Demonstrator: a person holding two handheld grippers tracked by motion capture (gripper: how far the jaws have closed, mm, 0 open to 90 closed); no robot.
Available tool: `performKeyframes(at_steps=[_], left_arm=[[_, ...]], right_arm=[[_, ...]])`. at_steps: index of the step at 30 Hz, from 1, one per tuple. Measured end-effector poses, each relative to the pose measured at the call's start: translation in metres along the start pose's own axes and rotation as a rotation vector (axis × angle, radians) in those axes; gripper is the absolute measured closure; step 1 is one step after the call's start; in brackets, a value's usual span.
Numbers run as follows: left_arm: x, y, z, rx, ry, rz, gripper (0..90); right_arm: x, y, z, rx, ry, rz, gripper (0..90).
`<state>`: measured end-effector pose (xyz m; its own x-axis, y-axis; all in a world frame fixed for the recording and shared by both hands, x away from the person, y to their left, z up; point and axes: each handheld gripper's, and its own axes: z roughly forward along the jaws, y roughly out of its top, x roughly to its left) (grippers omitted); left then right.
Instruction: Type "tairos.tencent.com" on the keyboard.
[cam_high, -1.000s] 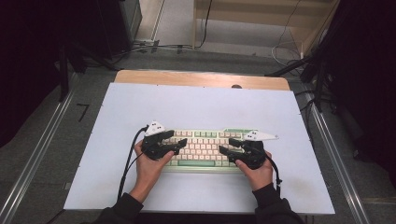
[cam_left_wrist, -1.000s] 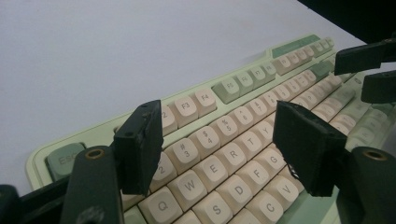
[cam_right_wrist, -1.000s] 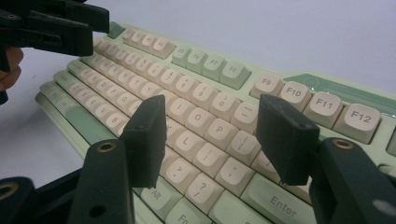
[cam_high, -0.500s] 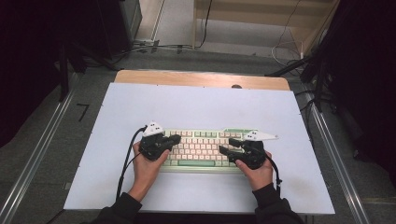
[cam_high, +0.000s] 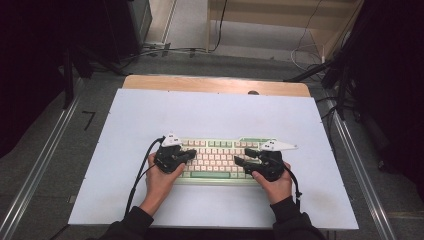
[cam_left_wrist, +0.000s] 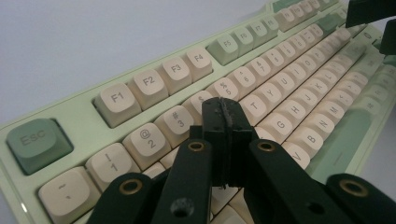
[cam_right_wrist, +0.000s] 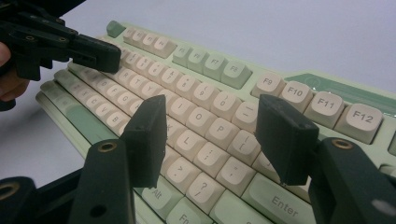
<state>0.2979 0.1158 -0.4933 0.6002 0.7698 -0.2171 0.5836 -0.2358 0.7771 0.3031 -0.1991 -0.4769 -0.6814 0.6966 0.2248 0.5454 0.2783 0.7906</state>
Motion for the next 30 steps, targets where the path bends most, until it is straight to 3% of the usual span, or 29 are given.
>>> performKeyframes(at_steps=[2,6,9,17,21,27,30], left_arm=[[0.000,0.000,0.001,0.020,0.004,0.003,90.0],[0.000,0.000,0.000,0.001,-0.005,-0.005,87.6],[0.001,0.002,-0.005,-0.037,-0.034,-0.023,75.5],[0.004,0.000,-0.018,-0.110,-0.039,-0.067,47.7],[0.008,-0.004,-0.024,-0.126,-0.039,-0.097,40.7],[0.014,-0.009,-0.034,-0.166,-0.017,-0.121,38.5],[0.016,-0.013,-0.039,-0.182,-0.009,-0.130,38.4]], right_arm=[[0.000,0.000,0.000,0.001,0.000,0.000,41.6],[0.000,0.000,0.000,0.003,0.000,-0.001,41.6],[0.000,0.000,0.000,0.002,-0.001,-0.003,41.6],[0.001,0.000,0.000,0.005,0.004,-0.003,45.8],[0.002,0.000,0.000,-0.003,0.021,-0.016,57.5],[0.006,0.002,-0.003,-0.008,0.071,-0.049,87.4],[0.010,0.003,-0.003,-0.005,0.089,-0.061,87.6]])
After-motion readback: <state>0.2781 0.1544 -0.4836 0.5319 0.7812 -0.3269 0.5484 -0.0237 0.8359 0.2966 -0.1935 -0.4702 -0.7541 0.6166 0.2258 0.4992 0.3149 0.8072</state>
